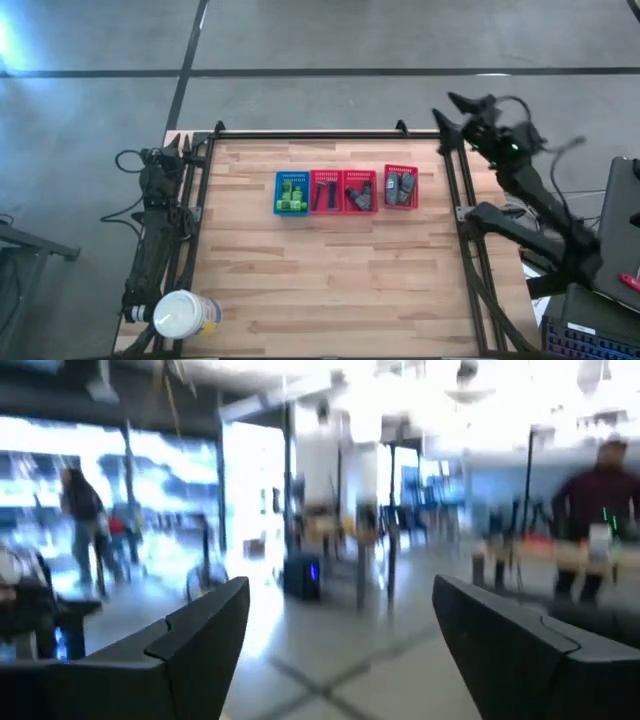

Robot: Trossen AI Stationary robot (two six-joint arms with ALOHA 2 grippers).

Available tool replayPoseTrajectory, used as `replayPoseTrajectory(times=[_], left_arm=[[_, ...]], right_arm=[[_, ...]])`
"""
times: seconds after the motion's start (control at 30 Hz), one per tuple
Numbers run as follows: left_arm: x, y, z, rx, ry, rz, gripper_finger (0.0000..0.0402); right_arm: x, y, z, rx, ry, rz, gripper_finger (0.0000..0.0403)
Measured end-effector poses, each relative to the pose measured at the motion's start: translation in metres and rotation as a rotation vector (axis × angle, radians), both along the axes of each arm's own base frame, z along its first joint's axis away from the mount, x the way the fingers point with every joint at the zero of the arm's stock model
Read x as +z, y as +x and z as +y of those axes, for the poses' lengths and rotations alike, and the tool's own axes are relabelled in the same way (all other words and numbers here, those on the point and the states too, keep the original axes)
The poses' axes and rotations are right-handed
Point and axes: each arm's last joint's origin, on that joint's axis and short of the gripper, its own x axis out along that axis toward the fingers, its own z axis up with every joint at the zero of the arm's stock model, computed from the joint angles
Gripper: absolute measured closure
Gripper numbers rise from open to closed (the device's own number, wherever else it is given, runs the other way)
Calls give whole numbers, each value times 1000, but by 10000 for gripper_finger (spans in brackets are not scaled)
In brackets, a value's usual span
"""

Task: Pick & Place Travel size toiletries
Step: Return to Home Position

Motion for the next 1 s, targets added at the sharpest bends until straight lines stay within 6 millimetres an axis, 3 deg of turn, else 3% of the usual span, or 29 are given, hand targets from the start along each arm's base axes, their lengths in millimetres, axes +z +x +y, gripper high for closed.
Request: replayPoseTrajectory(times=[0.13, 0.27, 0.57, 0.8, 1.0], left_arm=[[0, 0, 0, 0, -1, 0, 296], [0, 0, 0, 0, -1, 0, 296], [0, 0, 0, 0, -1, 0, 296], [0, 0, 0, 0, -1, 0, 296], [0, 0, 0, 0, -1, 0, 296]], right_arm=[[-11, -32, 10, -3, -134, -50, 79], [-25, -55, 21, -135, -193, -78, 65], [-65, -77, 47, -412, -356, -25, 43], [-126, -80, 27, -645, -121, -150, 51], [-167, -76, 14, -646, 71, -114, 70]])
